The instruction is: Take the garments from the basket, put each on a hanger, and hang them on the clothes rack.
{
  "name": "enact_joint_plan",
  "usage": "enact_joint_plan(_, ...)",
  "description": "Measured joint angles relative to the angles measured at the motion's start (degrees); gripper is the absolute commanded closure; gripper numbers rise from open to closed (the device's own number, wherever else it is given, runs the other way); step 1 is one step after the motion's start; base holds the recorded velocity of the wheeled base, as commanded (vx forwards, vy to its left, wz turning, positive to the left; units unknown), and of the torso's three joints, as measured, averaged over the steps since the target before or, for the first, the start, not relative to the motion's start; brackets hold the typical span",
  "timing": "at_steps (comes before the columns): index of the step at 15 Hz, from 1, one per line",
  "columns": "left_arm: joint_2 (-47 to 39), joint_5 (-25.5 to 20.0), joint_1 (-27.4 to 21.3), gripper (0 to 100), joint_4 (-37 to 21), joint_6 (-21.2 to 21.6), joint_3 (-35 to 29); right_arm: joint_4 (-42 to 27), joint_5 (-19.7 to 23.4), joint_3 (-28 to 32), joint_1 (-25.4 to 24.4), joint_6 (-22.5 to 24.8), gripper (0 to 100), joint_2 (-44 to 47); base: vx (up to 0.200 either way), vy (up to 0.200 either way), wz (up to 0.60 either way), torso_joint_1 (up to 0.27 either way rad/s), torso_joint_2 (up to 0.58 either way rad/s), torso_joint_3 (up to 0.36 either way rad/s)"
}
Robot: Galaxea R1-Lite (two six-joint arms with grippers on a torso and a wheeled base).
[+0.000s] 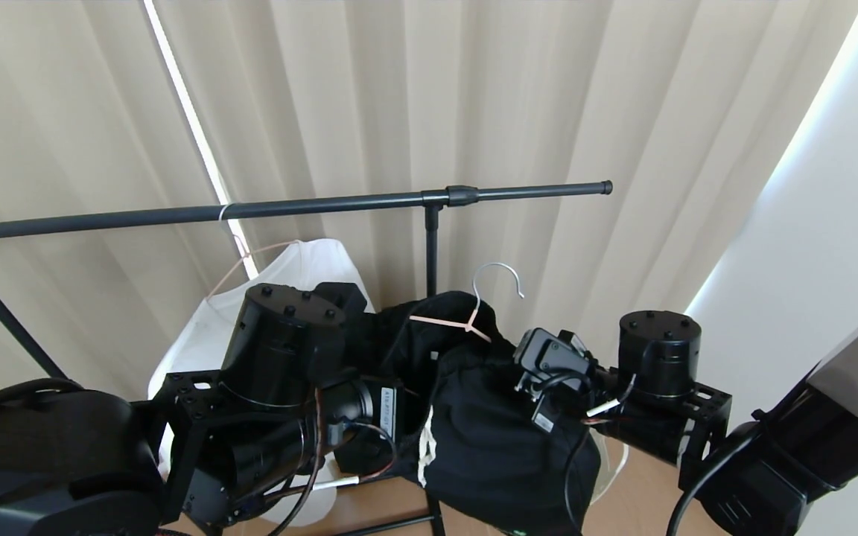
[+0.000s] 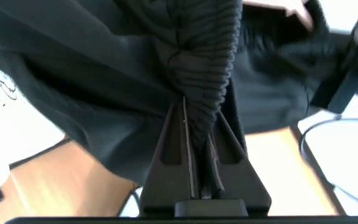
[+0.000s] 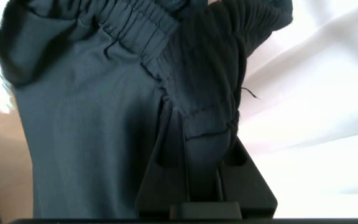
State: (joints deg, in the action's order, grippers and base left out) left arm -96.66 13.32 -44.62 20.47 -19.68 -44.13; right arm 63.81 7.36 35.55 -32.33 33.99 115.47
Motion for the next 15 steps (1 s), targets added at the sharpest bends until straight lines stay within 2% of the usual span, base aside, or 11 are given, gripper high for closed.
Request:
enact_joint_plan(5,-0.3,3.4,-1.0,100,1.9,2.4,1.5,2.7,0.3,-0.1,-0.1,-1.7,100,-1.0,0.0,0.0,0.0,0.0,0.0,0.0)
enact_joint_plan(9,-1.9,4.9,-2.0,100,9.0,2.5,2.9,4.3,0.3,-0.8,-1.2,-1.7,100,-1.9,0.0,0.0,0.0,0.0,0.0,0.0)
enact_joint_plan(15,-3.8,6.1,-2.2,100,14.7,2.2,3.8,4.6,0.4,-2.5,-2.4,-1.6,100,-4.5,0.0,0.0,0.0,0.0,0.0,0.0)
